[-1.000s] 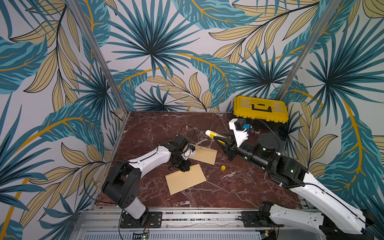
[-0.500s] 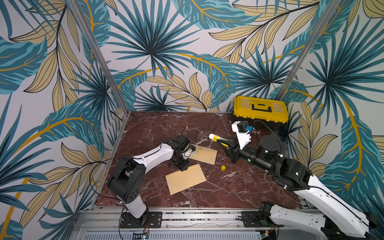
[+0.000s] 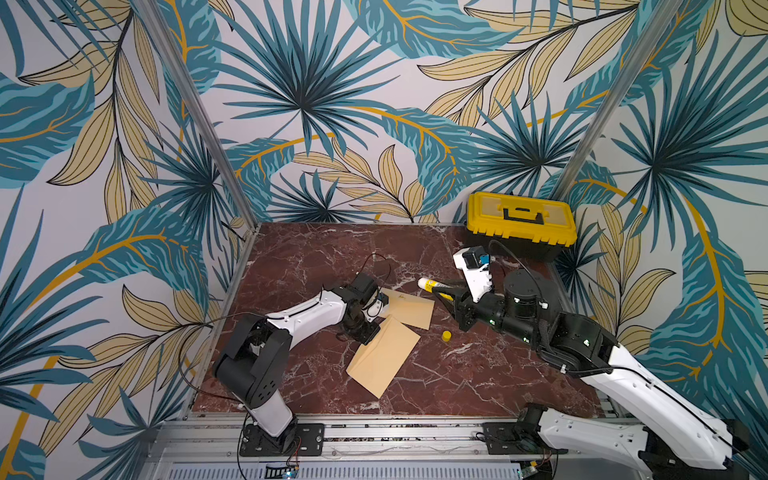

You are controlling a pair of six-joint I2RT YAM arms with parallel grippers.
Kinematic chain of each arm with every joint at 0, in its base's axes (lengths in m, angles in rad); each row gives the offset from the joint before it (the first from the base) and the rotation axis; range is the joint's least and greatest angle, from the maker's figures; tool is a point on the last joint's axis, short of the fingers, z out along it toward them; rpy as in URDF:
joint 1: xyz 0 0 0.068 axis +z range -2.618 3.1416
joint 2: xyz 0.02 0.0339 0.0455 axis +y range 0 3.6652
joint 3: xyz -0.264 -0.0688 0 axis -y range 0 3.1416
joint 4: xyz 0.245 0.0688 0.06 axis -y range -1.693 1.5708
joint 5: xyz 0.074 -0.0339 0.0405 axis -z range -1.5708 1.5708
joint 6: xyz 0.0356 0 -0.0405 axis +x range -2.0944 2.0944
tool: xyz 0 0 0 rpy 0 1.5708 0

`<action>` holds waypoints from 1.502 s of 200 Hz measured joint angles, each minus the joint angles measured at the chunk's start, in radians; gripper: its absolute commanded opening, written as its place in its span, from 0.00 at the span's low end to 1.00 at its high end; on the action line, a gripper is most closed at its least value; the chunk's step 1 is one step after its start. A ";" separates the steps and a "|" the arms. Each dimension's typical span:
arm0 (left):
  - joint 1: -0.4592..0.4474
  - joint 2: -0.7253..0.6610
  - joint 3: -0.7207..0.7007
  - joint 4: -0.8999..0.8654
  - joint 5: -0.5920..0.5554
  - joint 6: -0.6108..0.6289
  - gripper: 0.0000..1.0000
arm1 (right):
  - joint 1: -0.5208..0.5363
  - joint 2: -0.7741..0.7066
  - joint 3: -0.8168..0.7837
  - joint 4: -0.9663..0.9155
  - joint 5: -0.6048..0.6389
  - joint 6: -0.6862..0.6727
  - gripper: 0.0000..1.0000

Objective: Seal the envelope with a glue stick
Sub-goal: Adjust the envelope at the center of the board, then apply the envelope at the center of the board.

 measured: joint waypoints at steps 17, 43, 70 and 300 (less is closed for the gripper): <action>0.000 -0.029 -0.037 0.051 0.050 -0.066 0.06 | 0.000 0.019 0.013 -0.042 0.000 0.013 0.00; 0.000 -0.050 -0.101 0.142 0.115 -0.171 0.06 | 0.000 0.061 0.030 -0.108 -0.002 0.037 0.00; 0.000 -0.086 -0.193 0.247 0.159 -0.272 0.13 | 0.000 0.133 0.058 -0.199 -0.009 0.070 0.00; 0.064 -0.248 -0.583 0.763 0.202 -0.540 0.10 | 0.127 0.905 0.394 -0.550 -0.072 0.471 0.00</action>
